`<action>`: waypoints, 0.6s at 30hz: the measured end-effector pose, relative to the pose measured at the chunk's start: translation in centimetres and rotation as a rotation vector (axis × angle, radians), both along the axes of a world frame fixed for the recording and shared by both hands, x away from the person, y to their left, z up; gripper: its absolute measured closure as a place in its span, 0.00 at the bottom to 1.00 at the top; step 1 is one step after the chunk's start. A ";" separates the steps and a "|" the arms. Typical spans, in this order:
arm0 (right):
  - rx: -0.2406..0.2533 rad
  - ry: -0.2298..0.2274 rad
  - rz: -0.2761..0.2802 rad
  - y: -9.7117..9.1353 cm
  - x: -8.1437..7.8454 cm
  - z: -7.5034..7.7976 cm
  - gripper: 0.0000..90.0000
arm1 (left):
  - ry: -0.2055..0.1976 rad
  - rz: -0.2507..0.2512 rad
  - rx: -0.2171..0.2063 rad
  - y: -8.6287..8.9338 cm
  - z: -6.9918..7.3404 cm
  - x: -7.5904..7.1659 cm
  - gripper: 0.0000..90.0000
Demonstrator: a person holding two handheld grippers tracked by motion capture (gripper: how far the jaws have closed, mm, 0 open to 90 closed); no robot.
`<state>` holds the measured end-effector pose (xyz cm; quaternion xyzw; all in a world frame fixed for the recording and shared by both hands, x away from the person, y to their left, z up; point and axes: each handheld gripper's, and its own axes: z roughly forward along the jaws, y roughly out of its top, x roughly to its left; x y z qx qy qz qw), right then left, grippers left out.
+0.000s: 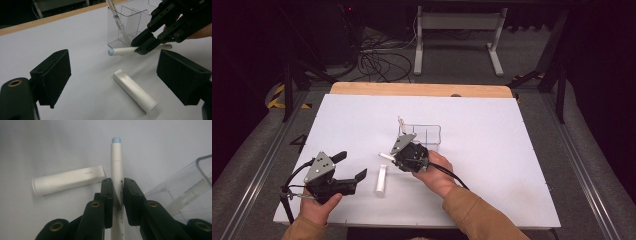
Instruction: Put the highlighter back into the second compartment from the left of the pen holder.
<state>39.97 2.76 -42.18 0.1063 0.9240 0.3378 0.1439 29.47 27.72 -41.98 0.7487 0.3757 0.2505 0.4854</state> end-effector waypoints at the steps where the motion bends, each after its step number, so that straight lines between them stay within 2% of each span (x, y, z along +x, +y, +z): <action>1: 0.015 -0.002 -0.004 0.0 -0.1 0.2 0.87 | 0.003 0.001 -0.001 0.0 0.0 0.0 0.14; 7: 0.056 -0.005 0.005 -0.4 -0.5 1.3 0.87 | 0.002 0.001 -0.005 0.0 0.0 0.0 0.14; 18: 0.098 -0.015 0.022 -0.8 -0.8 2.2 0.87 | 0.001 0.003 -0.005 0.0 0.0 0.0 0.14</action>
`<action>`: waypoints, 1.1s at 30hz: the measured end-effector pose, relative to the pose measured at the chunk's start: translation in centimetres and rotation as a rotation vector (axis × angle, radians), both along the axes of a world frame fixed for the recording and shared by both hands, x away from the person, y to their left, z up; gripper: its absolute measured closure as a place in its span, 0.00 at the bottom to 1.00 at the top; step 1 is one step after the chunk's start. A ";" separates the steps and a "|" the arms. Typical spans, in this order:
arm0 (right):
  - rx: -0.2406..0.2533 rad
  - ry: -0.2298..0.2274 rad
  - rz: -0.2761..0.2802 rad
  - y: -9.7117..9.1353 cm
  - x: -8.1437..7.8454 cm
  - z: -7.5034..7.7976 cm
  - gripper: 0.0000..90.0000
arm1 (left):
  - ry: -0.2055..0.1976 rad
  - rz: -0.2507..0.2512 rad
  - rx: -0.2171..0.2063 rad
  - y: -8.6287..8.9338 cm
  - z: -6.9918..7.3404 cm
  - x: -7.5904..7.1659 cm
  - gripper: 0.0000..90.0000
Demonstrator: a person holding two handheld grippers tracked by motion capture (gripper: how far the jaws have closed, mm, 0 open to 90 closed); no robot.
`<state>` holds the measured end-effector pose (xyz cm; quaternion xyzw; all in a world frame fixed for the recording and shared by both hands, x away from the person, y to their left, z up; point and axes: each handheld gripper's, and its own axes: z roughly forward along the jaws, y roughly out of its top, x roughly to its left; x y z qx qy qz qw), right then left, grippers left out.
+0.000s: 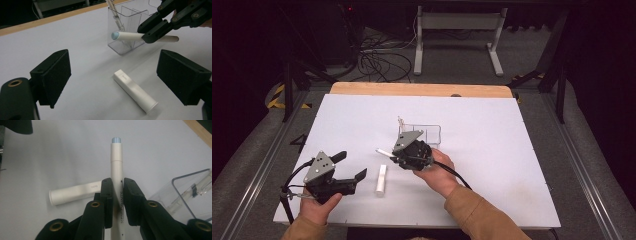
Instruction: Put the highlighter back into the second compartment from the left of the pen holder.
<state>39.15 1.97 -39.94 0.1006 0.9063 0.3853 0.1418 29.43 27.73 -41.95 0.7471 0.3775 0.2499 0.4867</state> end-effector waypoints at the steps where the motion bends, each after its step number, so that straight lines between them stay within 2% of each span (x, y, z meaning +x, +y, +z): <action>1: 0.007 -0.001 0.001 -0.1 -0.1 0.1 0.87 | -0.003 0.000 0.003 0.0 0.0 0.0 0.14; 6: 0.079 0.000 0.006 -0.6 -0.1 0.9 0.87 | -0.003 0.003 0.001 0.0 0.0 0.0 0.14; 15: 0.174 -0.012 0.008 -1.5 -0.1 2.1 0.87 | -0.003 0.005 -0.001 0.1 0.0 0.0 0.14; 20: 0.220 -0.011 0.000 -1.9 0.0 2.5 0.87 | -0.005 0.005 -0.001 0.1 0.0 0.0 0.14; 33: 0.376 -0.010 -0.037 -3.5 0.6 3.6 0.87 | -0.004 0.006 0.000 0.1 0.0 0.0 0.14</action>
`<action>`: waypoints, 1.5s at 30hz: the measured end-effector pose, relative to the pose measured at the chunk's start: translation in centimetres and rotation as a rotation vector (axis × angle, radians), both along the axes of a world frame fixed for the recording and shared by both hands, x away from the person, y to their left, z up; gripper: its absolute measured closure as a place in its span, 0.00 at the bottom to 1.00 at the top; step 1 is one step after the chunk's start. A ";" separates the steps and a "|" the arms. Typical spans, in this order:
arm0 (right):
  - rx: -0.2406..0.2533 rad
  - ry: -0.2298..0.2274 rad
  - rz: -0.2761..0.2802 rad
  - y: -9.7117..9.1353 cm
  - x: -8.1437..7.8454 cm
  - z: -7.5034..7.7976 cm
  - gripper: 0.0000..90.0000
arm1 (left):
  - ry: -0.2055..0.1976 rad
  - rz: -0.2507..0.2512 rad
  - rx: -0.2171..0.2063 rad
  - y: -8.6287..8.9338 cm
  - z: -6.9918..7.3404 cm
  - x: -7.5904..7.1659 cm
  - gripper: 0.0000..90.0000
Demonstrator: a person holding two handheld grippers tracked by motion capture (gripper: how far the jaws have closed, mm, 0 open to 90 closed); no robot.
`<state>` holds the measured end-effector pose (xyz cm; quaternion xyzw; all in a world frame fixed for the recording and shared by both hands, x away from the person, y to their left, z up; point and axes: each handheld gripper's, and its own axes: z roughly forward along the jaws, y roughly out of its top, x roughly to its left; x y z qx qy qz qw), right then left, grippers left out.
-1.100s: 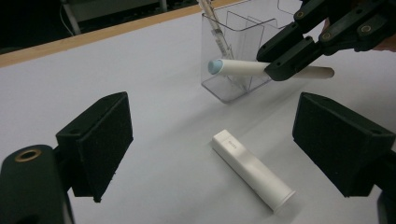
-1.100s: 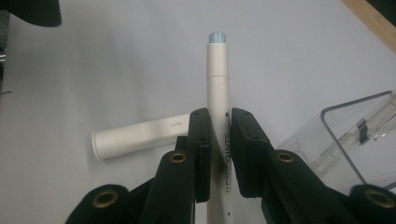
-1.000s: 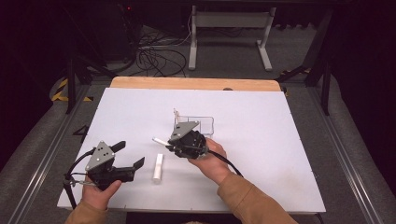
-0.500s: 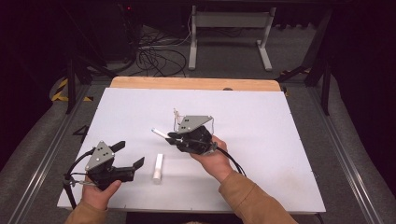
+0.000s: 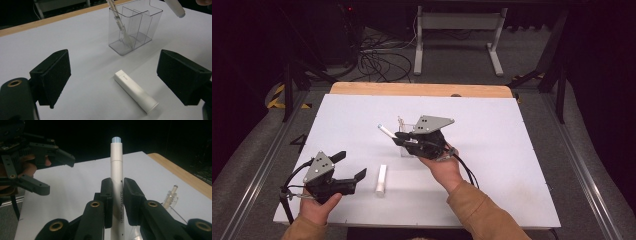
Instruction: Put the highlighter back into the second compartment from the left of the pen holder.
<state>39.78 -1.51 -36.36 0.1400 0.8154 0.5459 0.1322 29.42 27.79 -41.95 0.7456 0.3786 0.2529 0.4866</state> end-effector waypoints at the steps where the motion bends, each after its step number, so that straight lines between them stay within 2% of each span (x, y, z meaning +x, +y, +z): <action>1: 0.010 0.000 -0.003 -0.1 0.1 0.0 0.87 | 0.000 0.000 0.000 0.0 0.0 0.0 0.14; 10: 0.090 0.031 -0.057 -1.0 1.5 -0.1 0.87 | -0.001 -0.001 0.000 0.0 0.0 0.0 0.14; 14: 0.116 0.044 -0.101 -1.3 2.0 -0.2 0.87 | -0.001 -0.001 0.000 0.1 0.0 0.0 0.14; 18: 0.135 0.029 -0.162 -1.5 2.4 -0.3 0.87 | 0.000 -0.001 -0.001 0.0 0.0 0.0 0.14; 30: 0.143 -0.019 -0.286 -1.5 3.1 -0.8 0.87 | -0.001 0.000 -0.001 0.0 0.0 0.0 0.14; 45: 0.151 -0.035 -0.361 -1.5 4.3 -1.6 0.87 | 0.001 -0.002 0.001 0.0 0.0 0.0 0.14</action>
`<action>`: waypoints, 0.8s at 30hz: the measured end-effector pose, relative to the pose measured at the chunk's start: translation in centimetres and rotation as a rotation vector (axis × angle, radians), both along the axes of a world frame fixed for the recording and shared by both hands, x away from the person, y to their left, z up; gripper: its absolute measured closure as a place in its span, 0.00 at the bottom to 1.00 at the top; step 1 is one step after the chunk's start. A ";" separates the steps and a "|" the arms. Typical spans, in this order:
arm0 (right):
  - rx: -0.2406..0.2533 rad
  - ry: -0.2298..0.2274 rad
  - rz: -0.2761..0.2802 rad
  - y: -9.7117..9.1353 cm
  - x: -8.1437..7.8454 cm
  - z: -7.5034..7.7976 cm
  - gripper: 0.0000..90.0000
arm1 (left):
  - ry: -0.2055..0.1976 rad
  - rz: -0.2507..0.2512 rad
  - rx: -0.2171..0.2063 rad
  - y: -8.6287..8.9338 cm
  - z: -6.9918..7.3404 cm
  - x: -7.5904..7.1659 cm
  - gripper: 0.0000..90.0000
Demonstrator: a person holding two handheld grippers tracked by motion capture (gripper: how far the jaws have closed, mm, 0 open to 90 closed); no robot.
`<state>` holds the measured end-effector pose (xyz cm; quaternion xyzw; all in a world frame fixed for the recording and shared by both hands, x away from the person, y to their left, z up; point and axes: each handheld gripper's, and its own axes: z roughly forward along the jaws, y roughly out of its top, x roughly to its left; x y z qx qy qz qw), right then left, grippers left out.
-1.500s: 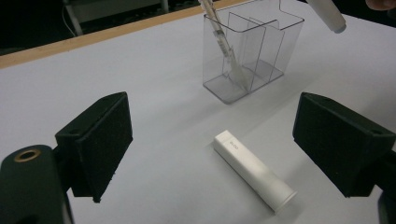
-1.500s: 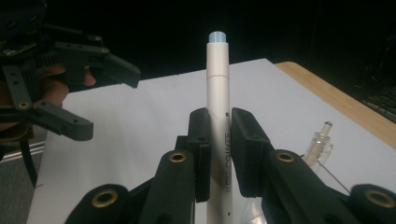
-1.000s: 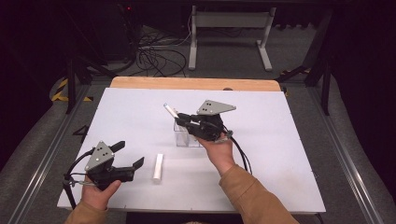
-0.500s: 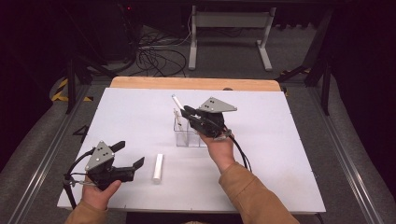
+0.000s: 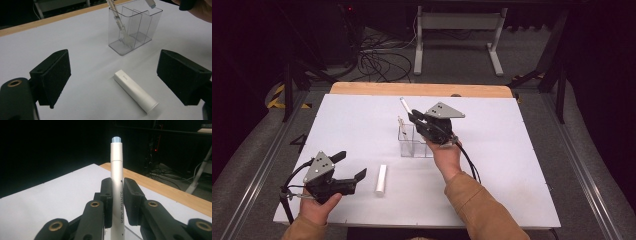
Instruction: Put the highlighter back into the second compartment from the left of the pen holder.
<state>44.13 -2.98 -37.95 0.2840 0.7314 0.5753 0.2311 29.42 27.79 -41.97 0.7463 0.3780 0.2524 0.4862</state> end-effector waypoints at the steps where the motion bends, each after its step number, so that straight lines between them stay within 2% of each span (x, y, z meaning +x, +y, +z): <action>1: 0.000 0.000 -0.010 0.0 0.0 0.0 0.87 | 0.000 0.000 0.000 0.0 0.0 0.0 0.14; 24: -0.010 0.023 -0.015 0.6 0.8 -1.4 0.87 | 0.004 -0.003 0.005 0.1 0.0 0.0 0.14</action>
